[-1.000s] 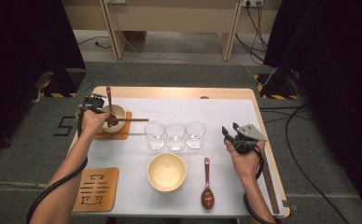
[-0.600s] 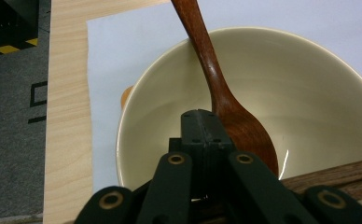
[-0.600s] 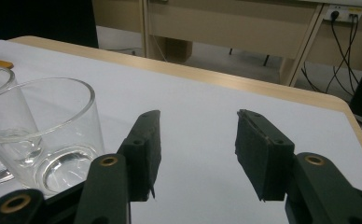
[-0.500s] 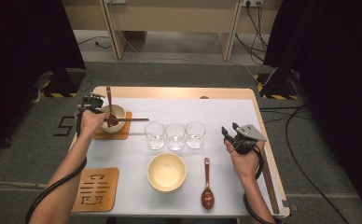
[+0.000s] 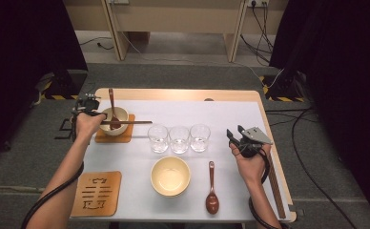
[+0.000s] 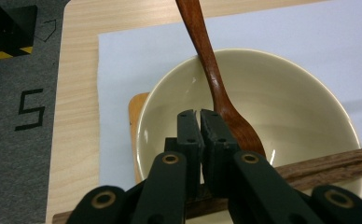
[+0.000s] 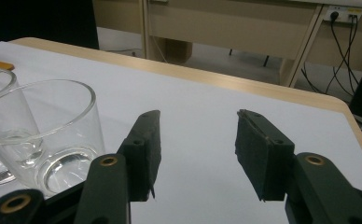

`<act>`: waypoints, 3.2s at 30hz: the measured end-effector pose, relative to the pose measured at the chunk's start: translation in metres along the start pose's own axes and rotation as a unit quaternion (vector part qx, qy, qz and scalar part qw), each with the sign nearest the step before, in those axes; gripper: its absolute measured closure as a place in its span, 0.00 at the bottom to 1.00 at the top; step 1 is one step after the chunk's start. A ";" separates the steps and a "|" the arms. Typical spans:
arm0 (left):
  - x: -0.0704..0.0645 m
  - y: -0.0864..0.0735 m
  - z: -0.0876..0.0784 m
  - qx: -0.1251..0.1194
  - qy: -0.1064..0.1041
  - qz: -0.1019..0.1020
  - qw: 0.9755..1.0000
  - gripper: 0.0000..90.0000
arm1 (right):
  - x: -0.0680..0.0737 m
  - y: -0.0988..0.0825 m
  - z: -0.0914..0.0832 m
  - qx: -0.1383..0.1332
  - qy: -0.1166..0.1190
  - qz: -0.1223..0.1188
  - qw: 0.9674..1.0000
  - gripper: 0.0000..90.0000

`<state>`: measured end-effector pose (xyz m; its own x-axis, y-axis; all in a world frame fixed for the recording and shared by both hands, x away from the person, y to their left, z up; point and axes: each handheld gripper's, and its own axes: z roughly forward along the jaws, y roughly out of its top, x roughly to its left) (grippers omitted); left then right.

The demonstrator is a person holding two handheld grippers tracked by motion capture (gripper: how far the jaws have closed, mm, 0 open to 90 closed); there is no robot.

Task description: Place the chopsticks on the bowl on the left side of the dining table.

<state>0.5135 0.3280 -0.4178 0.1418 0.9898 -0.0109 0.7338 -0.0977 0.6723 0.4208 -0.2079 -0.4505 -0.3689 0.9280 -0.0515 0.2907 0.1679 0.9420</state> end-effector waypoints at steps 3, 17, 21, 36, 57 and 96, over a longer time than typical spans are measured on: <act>0.004 -0.002 -0.005 -0.004 0.001 -0.004 1.000 0.94 | 0.000 0.000 0.000 0.000 -0.002 0.001 1.000 0.56; 0.022 -0.008 -0.025 -0.020 0.015 -0.007 1.000 0.94 | -0.001 0.001 -0.002 0.001 -0.004 0.005 1.000 0.56; 0.029 -0.009 -0.030 -0.027 0.025 -0.009 0.999 0.94 | -0.001 0.001 -0.002 0.000 -0.004 0.005 1.000 0.56; 0.061 -0.028 -0.029 -0.008 0.073 -0.014 0.997 0.94 | -0.001 0.001 -0.002 0.002 -0.003 0.004 1.000 0.56; 0.061 -0.029 -0.017 -0.008 0.065 0.001 0.998 0.93 | -0.001 0.000 -0.002 0.002 -0.003 0.005 1.000 0.56; 0.033 -0.009 -0.037 -0.043 0.020 -0.004 0.999 0.80 | -0.001 0.000 -0.001 0.008 -0.005 0.003 1.000 0.56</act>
<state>0.4873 0.3652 -0.3967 0.1086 0.9940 0.0121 0.6748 -0.0826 0.7334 0.4202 -0.2096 -0.4499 -0.3587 0.9322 -0.0483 0.3066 0.1666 0.9372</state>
